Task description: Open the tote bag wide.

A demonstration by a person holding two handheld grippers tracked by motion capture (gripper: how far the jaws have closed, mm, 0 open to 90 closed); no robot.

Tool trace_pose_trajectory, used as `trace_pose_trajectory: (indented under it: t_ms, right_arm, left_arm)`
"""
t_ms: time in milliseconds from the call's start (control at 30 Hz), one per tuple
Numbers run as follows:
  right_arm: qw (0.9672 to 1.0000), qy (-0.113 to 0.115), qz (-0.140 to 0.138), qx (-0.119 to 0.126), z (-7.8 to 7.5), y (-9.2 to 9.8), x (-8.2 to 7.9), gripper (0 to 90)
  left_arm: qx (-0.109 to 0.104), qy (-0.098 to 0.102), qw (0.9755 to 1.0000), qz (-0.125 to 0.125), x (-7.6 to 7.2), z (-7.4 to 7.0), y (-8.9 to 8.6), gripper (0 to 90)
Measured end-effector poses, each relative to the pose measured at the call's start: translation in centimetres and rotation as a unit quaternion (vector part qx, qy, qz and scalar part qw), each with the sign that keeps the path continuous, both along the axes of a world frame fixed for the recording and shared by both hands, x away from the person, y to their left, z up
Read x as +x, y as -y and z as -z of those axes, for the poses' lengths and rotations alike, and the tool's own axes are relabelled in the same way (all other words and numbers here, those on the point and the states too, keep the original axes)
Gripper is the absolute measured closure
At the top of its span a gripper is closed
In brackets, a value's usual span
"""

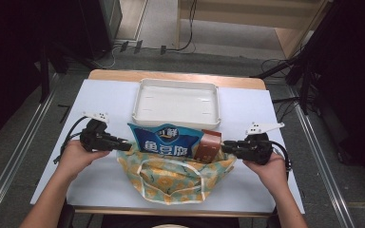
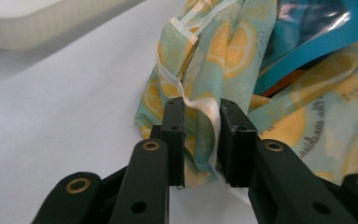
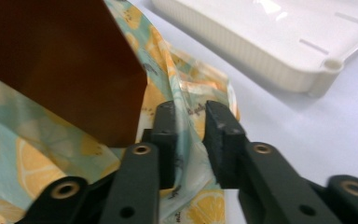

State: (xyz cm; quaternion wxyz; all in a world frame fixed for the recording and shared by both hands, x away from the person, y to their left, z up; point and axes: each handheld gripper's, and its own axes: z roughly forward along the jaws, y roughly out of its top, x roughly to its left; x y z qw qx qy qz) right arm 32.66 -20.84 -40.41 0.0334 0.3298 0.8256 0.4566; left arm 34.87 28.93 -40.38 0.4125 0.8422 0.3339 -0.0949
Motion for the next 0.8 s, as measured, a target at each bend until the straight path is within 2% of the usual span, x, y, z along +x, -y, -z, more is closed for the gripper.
trace_pose_trajectory:
  t_ms: [100, 200, 367, 433, 500, 533, 633, 800]
  right_arm:
    - [1.0, 0.004, 0.0, -0.006, -0.7, -0.1, -0.4, 66.2]
    - [0.9999, 0.011, 0.0, -0.013, -1.3, -0.1, -0.7, 60.7]
    - [0.9998, 0.017, 0.002, -0.012, -2.7, 0.2, -1.0, 54.3]
    - [0.9996, 0.026, 0.003, -0.009, -3.3, 0.4, -1.0, 51.7]
    - [0.9998, 0.021, -0.001, -0.003, -3.9, 0.4, -1.0, 47.3]
    - [0.9998, 0.018, -0.004, -0.004, -4.1, 0.3, -0.9, 46.7]
    - [0.9995, 0.028, -0.007, -0.01, -4.4, 0.0, -1.0, 46.6]
    - [0.9993, 0.036, -0.009, 0.002, -5.4, 0.2, -1.5, 47.8]
  left_arm:
    - [0.015, 0.012, 0.9998, 0.001, -0.2, -0.9, -0.2, 69.1]
    - [0.003, 0.025, 0.9997, 0.002, -0.6, -2.1, -0.5, 64.4]
    - [0.002, 0.041, 0.9991, 0.011, -1.2, -3.7, -0.5, 59.2]
    - [0.001, 0.046, 0.9988, 0.019, -1.5, -4.2, -0.3, 57.6]
    - [-0.003, 0.048, 0.9986, 0.024, -1.6, -4.7, -0.1, 55.0]
    - [-0.003, 0.047, 0.9986, 0.024, -1.6, -4.8, 0.0, 53.4]
    - [0.002, 0.05, 0.9984, 0.025, -1.5, -5.2, 0.0, 49.0]
    - [0.006, 0.057, 0.9982, 0.019, -1.1, -6.3, -0.5, 40.1]
